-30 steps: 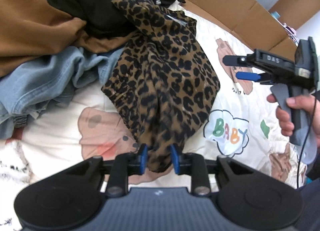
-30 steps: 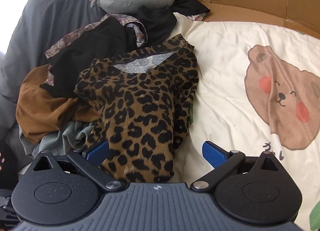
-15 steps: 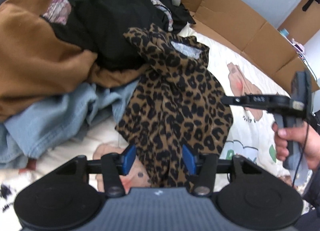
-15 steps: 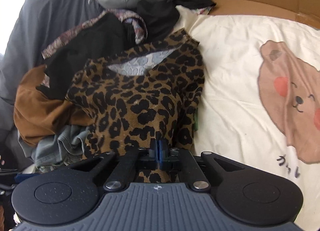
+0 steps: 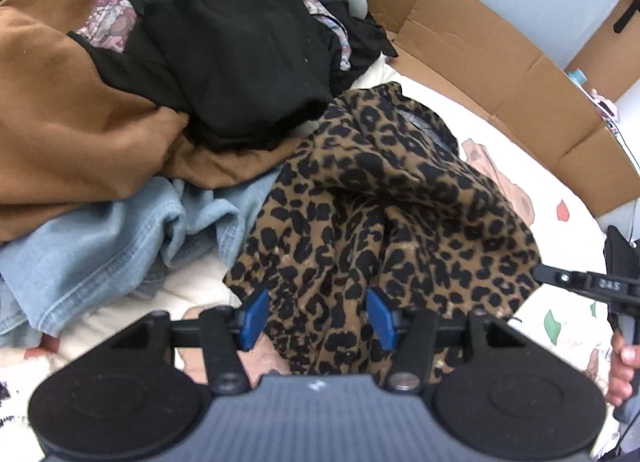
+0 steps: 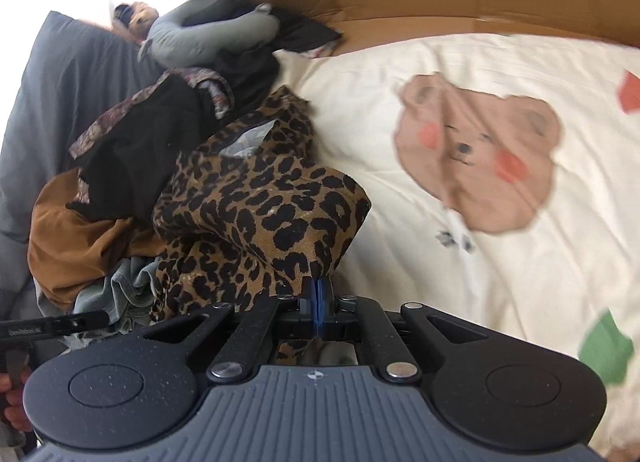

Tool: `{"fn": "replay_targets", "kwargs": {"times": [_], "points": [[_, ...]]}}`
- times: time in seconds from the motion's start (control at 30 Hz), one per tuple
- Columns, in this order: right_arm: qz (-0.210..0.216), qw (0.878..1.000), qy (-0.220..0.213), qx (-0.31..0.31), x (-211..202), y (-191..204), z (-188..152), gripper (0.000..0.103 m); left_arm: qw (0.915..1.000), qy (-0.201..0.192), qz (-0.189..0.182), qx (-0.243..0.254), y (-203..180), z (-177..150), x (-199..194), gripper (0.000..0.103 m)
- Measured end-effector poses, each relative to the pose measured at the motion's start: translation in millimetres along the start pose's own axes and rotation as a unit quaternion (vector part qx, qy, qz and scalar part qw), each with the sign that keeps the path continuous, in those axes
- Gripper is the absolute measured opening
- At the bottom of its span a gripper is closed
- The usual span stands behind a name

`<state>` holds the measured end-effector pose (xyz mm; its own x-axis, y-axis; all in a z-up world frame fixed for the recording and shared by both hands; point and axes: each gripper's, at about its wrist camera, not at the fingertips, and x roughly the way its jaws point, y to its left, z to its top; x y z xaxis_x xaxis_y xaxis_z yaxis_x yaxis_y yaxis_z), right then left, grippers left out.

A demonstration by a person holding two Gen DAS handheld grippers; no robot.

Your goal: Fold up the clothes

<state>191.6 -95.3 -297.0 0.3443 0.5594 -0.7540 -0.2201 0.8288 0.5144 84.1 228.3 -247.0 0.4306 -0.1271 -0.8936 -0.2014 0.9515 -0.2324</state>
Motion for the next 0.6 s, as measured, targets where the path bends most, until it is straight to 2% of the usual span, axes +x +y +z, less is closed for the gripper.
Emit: {"fn": "replay_targets", "kwargs": {"times": [0.33, 0.53, 0.6], "points": [[-0.067, 0.994, -0.005, 0.089, -31, -52, -40, 0.000, 0.9995, 0.021, 0.024, 0.004, 4, -8, 29, 0.060], [-0.136, 0.980, -0.001, 0.146, -54, -88, -72, 0.000, 0.9983, 0.040, 0.042, 0.000, 15, -14, 54, 0.062], [-0.171, 0.972, 0.003, 0.160, -62, -99, -82, 0.000, 0.9979, 0.046, 0.044, -0.003, 18, -18, 63, 0.062]]}}
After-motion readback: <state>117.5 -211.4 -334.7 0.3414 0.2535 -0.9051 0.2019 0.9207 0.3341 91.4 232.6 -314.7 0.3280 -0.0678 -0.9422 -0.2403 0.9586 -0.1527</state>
